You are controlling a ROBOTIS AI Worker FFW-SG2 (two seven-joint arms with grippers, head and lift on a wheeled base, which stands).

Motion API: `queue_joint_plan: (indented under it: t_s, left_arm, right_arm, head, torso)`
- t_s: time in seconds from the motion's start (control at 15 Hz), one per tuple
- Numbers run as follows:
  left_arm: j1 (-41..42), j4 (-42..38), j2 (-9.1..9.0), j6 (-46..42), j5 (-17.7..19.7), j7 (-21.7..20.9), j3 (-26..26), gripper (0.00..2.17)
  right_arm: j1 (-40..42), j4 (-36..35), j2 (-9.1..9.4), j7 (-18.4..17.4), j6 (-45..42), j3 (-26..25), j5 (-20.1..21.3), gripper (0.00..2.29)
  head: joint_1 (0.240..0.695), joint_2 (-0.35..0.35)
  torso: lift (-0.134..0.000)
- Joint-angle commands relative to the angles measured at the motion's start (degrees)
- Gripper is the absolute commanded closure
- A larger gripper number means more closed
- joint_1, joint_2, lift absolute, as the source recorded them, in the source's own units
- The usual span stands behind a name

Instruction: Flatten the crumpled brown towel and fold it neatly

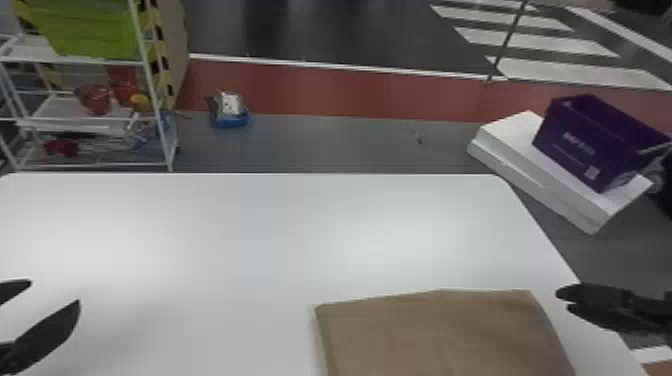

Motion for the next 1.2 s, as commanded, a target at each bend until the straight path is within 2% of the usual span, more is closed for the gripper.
queue_joint_plan:
  t_s: [0.0, 0.2, 0.47, 0.8, 1.13]
  left_arm:
    - [-0.2, 0.1, -0.15, -0.2, 0.1, 0.0, 0.0, 0.10]
    - [-0.4, 0.5, -0.15, -0.2, 0.0, 0.0, -0.1, 0.10]
    - [-0.5, 1.1, -0.15, -0.2, 0.0, 0.0, -0.1, 0.10]
    - [-0.4, 1.1, -0.15, -0.2, 0.0, -0.1, 0.1, 0.10]
    - [-0.4, 1.2, -0.15, -0.3, 0.0, -0.1, 0.1, 0.10]
  right_arm:
    - [3.5, -0.4, -2.79, 0.1, 1.7, -1.3, 1.0, 0.47]
    - [6.4, -0.5, -3.67, 0.3, 1.7, -0.3, 4.5, 0.47]
    - [4.6, 0.8, -3.67, 0.5, 1.7, 5.3, 8.6, 0.47]
    - [1.2, 3.1, -2.70, 0.4, 1.7, 10.4, 9.8, 0.47]
    - [0.2, 3.4, -1.74, 0.4, 1.7, 12.2, 10.2, 0.48]
  head:
    - [0.695, -0.214]
    - [0.695, -0.267]
    - [0.695, -0.290]
    - [0.695, -0.263]
    - [0.695, -0.231]
  torso:
    - [-0.124]
    - [-0.124]
    - [-0.124]
    - [-0.124]
    - [-0.124]
